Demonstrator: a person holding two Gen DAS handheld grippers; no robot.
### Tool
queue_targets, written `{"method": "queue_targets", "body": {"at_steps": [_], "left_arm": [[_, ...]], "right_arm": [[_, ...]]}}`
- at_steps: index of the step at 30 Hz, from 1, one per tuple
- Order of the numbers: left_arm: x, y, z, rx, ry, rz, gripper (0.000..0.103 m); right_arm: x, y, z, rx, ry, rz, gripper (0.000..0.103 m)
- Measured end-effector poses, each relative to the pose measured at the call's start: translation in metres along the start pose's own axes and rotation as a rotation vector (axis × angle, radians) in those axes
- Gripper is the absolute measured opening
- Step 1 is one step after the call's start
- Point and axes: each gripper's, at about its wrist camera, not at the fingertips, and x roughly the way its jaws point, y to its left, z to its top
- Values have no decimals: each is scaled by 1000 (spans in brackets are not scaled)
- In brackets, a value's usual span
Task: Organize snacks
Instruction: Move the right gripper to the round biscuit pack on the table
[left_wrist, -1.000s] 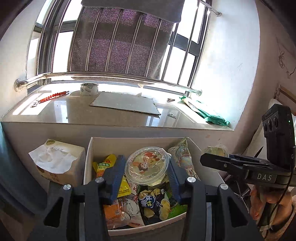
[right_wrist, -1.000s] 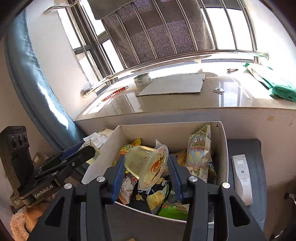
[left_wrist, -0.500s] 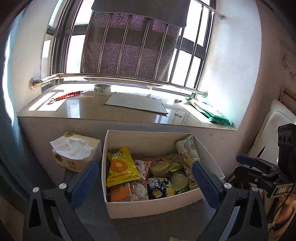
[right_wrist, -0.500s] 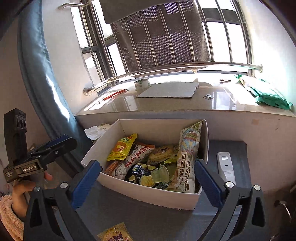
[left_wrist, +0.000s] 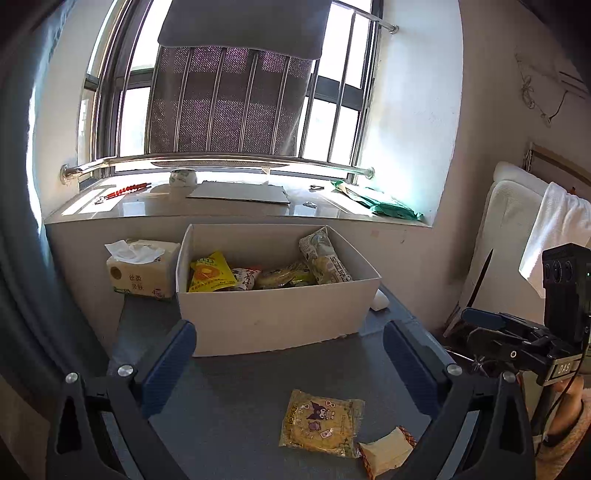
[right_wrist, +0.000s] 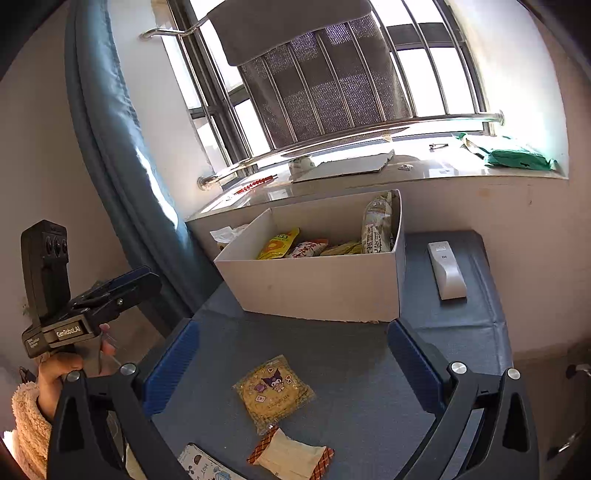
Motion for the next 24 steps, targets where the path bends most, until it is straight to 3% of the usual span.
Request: {"method": "queue_targets", "body": {"at_steps": [9, 17, 24], "left_arm": [[-19, -21, -62, -39, 76, -12, 103], [-47, -10, -83, -99, 73, 11, 103], [-50, 7, -89, -156, 76, 40, 103]], "right_arm": [[-27, -4, -64, 69, 79, 2, 103], [-36, 1, -77, 52, 75, -26, 103], [-10, 12, -84, -27, 166, -65, 103]]}}
